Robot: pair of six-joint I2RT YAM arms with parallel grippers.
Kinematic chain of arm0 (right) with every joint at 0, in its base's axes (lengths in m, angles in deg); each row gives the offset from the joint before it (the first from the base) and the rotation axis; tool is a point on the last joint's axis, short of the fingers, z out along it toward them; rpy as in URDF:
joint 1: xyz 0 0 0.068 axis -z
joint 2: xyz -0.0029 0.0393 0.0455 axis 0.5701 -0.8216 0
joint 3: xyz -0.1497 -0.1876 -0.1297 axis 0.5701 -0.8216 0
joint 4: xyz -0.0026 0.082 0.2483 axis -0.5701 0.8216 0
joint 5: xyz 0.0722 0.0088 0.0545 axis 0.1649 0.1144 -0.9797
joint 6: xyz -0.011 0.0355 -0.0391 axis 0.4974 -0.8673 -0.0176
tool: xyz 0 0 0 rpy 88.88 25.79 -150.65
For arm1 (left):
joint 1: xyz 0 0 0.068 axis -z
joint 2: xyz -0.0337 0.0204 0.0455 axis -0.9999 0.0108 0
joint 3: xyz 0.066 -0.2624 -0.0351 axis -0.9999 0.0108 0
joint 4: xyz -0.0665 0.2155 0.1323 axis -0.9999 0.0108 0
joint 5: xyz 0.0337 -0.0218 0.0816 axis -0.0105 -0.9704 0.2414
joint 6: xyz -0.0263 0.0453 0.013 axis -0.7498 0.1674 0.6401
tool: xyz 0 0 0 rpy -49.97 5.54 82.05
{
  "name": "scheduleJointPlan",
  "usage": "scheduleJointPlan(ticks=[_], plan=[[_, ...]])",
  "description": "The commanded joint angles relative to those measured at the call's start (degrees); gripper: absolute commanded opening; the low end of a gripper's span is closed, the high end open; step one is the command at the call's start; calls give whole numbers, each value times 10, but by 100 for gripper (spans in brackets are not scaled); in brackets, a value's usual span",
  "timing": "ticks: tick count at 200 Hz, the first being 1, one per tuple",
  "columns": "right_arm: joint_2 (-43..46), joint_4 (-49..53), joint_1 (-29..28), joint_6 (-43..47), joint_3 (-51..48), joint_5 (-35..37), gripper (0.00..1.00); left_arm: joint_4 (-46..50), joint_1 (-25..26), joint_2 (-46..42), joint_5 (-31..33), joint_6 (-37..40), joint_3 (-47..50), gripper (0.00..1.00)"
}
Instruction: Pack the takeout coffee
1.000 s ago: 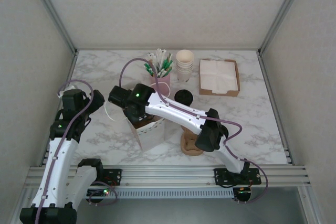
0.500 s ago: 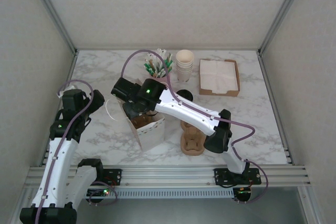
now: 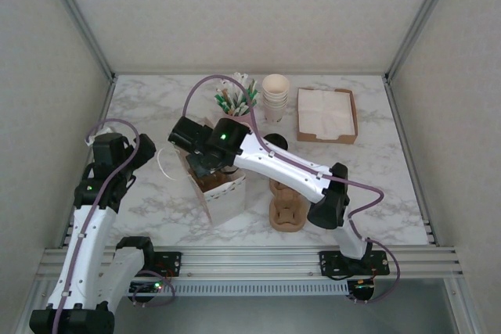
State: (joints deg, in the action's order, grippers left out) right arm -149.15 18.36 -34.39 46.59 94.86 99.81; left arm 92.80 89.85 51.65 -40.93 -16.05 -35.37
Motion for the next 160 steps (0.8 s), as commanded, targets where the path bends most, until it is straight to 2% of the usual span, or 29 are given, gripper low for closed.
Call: scheduleJointPlan(ticks=[1, 160], plan=[[32, -1, 2, 5, -10, -5, 43, 3, -6, -2, 5, 6, 7, 100], [60, -21, -6, 17, -36, -15, 40, 4, -6, -1, 6, 6, 8, 100]])
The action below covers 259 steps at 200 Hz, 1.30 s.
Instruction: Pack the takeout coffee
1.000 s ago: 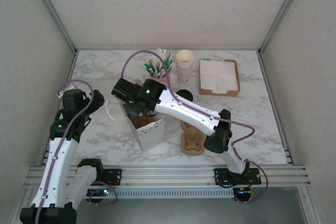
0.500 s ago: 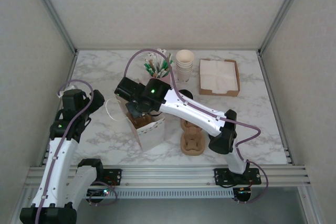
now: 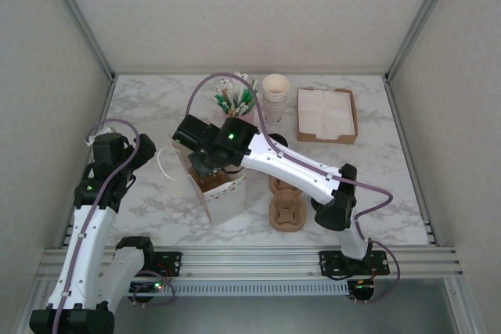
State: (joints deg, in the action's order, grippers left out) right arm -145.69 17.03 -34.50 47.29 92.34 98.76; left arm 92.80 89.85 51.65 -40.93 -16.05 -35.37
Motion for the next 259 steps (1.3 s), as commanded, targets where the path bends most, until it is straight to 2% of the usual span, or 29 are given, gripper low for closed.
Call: scheduleJointPlan(ticks=[1, 109, 165, 215, 259], plan=[[27, -8, -5, 10, -11, -4, 40, 4, -6, -1, 6, 6, 8, 100], [94, -40, -6, 53, 9, -6, 42, 4, -6, 5, -9, 2, 8, 100], [145, -41, 4, 82, 25, 88, 46, 6, -6, 9, -14, 1, 5, 100], [194, -39, 88, 77, -16, 86, 50, 4, -6, 6, -13, 4, 5, 100], [211, -63, 204, 57, -91, 20, 56, 6, -6, 3, -7, 6, 5, 100]])
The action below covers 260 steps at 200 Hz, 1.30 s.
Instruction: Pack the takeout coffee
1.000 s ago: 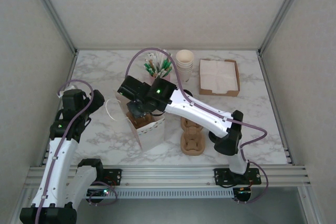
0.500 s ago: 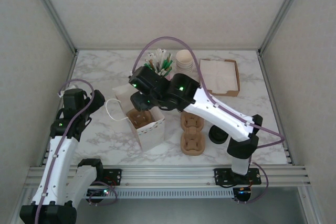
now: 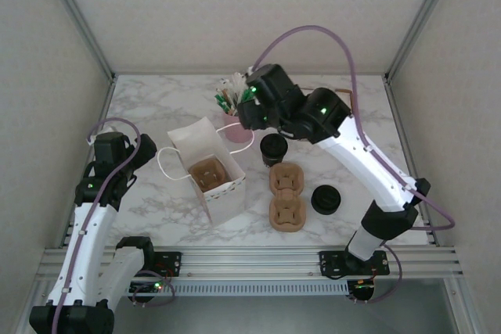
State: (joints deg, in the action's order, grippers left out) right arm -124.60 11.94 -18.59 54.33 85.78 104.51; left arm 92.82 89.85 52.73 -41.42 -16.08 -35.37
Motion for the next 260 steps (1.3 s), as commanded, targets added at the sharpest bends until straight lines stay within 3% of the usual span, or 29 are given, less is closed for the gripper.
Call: scheduleJointPlan(ticks=[1, 34, 127, 144, 260], plan=[[-1, -12, 47, -14, -26, -39, 56, 6, -6, -8, -1, 6, 5, 100], [-31, 14, 81, -27, -36, -44, 56, 4, -6, -10, -2, 6, 6, 100], [0, -76, 133, -123, -276, -91, 62, 5, -6, -9, -1, 5, 7, 100], [-9, -90, 134, -139, -293, -97, 67, 6, -6, -9, 2, 6, 7, 100], [-68, -96, 132, -202, -299, -85, 68, 3, -6, -9, 2, 7, 7, 100]])
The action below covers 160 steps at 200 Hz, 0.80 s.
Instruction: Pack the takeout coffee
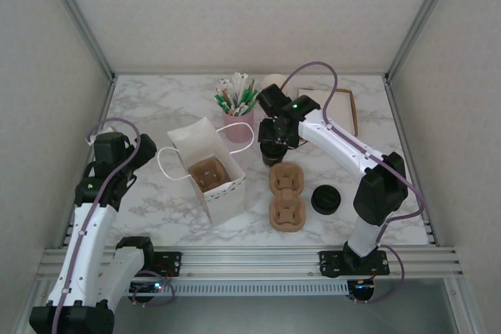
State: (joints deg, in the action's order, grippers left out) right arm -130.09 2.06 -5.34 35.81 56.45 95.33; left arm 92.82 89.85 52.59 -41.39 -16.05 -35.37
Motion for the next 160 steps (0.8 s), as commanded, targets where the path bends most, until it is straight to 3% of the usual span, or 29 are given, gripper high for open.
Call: scheduleJointPlan(ticks=[1, 54, 72, 160], plan=[[-14, 3, -1, -17, -5, 8, 68, 3, -6, -8, 1, 7, 8, 100], [-31, 2, -4, -24, -5, 21, 73, 0, -6, -13, 0, 10, 10, 100], [-35, 0, -5, -24, -5, 21, 81, -1, -6, -12, 0, 10, 10, 100], [-50, 1, -9, -30, -5, 29, 82, -1, -6, -12, 0, 9, 10, 100]])
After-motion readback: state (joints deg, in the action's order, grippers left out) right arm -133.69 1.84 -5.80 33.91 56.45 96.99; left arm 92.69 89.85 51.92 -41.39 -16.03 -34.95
